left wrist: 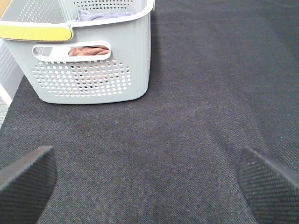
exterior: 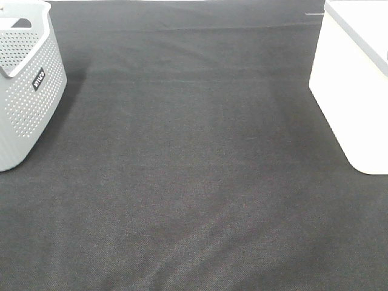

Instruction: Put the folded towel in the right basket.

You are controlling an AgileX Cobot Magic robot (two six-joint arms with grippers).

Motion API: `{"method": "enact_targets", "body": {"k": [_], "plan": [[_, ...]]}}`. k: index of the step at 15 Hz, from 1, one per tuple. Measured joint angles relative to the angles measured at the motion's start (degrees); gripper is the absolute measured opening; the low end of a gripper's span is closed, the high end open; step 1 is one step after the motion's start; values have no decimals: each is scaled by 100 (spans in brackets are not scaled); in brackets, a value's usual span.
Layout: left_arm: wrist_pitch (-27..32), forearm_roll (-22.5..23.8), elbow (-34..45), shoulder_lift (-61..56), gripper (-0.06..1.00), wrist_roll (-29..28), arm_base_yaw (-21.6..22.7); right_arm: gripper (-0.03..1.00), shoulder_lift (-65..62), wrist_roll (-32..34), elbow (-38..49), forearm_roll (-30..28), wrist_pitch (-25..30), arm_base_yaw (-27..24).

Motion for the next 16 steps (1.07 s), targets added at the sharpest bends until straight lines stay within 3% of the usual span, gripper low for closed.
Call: {"method": "enact_targets", "body": {"k": [6,16], "plan": [[0,0,0,0,98,0,0,94,-1977,-132,613,-74,138,0],[0,-11,0,0,98,0,0,94,-1994,-309,613,-52,132,-57]]}}
